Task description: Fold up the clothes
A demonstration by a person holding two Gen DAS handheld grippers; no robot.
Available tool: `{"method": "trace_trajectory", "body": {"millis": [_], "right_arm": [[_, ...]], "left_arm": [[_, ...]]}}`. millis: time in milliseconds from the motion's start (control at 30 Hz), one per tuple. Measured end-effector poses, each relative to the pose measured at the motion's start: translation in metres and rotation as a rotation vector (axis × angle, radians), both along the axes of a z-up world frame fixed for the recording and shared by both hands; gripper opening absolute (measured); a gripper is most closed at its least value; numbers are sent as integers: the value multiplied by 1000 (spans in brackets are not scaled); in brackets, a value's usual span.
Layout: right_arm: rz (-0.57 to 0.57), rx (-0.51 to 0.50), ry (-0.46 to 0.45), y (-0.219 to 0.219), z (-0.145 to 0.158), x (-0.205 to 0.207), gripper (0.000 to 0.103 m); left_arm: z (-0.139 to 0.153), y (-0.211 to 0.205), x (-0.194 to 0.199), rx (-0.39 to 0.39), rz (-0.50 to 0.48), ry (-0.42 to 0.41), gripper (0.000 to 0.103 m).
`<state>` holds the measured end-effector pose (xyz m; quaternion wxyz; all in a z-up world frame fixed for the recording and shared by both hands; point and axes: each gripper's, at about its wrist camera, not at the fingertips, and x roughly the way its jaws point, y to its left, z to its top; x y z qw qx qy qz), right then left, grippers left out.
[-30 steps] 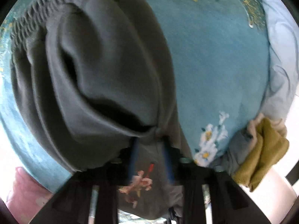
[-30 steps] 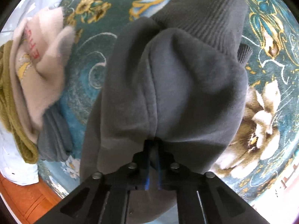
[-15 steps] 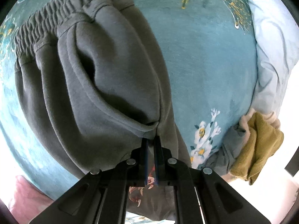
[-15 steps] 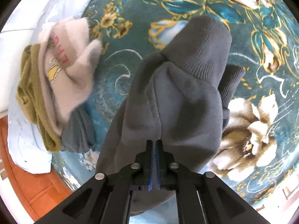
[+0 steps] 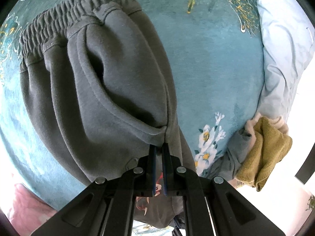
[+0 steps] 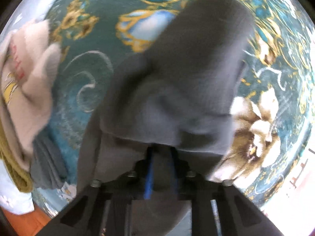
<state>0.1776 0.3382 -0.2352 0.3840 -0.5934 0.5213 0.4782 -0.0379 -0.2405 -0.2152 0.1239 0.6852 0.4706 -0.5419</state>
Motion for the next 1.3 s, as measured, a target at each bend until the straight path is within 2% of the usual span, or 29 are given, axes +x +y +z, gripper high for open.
{"method": "trace_trajectory", "body": {"millis": [133,200,267,300,367,433,600,667,733,900,967,1033,1167,1300], "right_arm": [[-27,-28,63,6,7,13,0],[-5,-67,142,7,11,13,2],[23,-56,147,8,16,11,4],[37,-50,150,9,18,10,9],[1,-51,160,12,18,11,47],[-29,-60,163,12,16,9,51],[14,-18,52,9,13,-9,50],[9,-3,1,8,11,-13,43],[6,3,-49,8,8,-15,31],[-3,-25,-97,14,4,-20,29],[3,-32,-87,15,6,-21,16],[11,-37,-71,16,9,-23,11],[-16,-41,15,19,28,-8,5],[-45,-42,104,21,50,7,5]], "left_arm": [[0,1,0,5,-6,8,5],[1,0,1,7,-11,11,5],[-1,0,2,12,-4,9,5],[-1,-1,3,14,1,8,5],[-1,-3,-1,17,-18,7,5],[-3,-3,-5,21,-33,7,5],[-7,0,-4,25,-24,0,5],[-10,0,-3,26,-21,-5,5],[-12,-1,-3,29,-17,-12,5],[-16,-5,-1,34,-10,-27,5],[-14,-7,0,31,-10,-28,5],[-14,-7,1,30,-8,-27,5],[-9,-6,1,35,-12,-12,5],[2,-5,6,41,-11,18,5]]}}
